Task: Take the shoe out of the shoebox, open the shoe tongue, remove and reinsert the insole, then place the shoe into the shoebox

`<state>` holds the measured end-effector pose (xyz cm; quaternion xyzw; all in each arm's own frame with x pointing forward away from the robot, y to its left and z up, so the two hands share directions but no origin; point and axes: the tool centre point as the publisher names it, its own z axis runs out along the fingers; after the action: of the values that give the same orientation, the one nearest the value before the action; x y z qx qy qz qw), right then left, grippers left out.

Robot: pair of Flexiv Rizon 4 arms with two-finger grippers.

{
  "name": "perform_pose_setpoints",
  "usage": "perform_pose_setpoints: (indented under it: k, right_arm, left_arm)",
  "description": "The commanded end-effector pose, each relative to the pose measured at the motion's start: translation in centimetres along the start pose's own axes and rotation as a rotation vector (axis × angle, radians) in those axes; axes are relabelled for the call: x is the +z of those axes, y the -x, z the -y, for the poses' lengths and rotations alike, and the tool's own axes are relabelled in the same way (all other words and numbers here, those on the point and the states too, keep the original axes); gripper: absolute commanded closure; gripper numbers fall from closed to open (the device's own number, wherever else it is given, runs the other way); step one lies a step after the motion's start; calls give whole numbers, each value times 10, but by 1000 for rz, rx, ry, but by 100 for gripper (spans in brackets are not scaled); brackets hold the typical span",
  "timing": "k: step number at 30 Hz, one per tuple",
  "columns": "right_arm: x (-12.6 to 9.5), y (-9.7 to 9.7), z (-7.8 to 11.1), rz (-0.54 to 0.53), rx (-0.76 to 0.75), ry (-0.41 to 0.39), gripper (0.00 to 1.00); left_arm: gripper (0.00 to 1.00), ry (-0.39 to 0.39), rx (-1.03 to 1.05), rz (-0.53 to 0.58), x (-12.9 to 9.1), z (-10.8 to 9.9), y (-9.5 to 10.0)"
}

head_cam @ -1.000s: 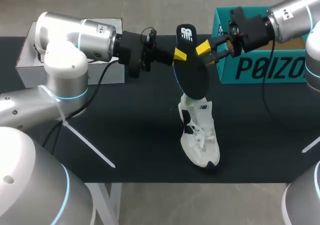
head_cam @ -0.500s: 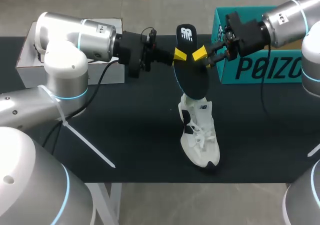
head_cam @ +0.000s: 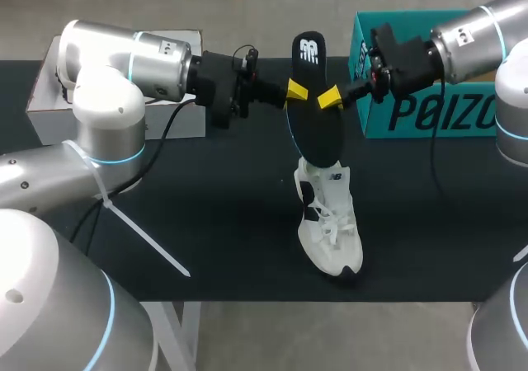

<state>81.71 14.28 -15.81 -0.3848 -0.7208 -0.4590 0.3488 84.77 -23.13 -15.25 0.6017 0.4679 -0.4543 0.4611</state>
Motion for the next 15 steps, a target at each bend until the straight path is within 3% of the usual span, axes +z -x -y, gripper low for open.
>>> perform_pose_setpoints:
  k: [1, 11, 12, 13, 14, 15]
  right_arm:
    - [2, 1, 0, -1, 1, 4, 100]
    - [2, 1, -1, -3, -2, 15, 100]
    - [2, 1, -1, -3, -2, 17, 100]
    - [1, 0, -1, -2, -3, 19, 100]
    - [0, 0, -1, 0, -4, 22, 100]
    - [0, 0, -1, 1, -5, 26, 100]
  left_arm:
    - [100, 1, 2, 0, 1, 0, 0]
    - [100, 1, 2, 0, 1, 0, 0]
    - [89, 1, 2, 0, 1, 0, 0]
    - [51, 1, 2, 0, 1, 0, 0]
    - [2, 1, 2, 0, 1, 0, 0]
    - [0, 1, 2, 0, 1, 0, 0]
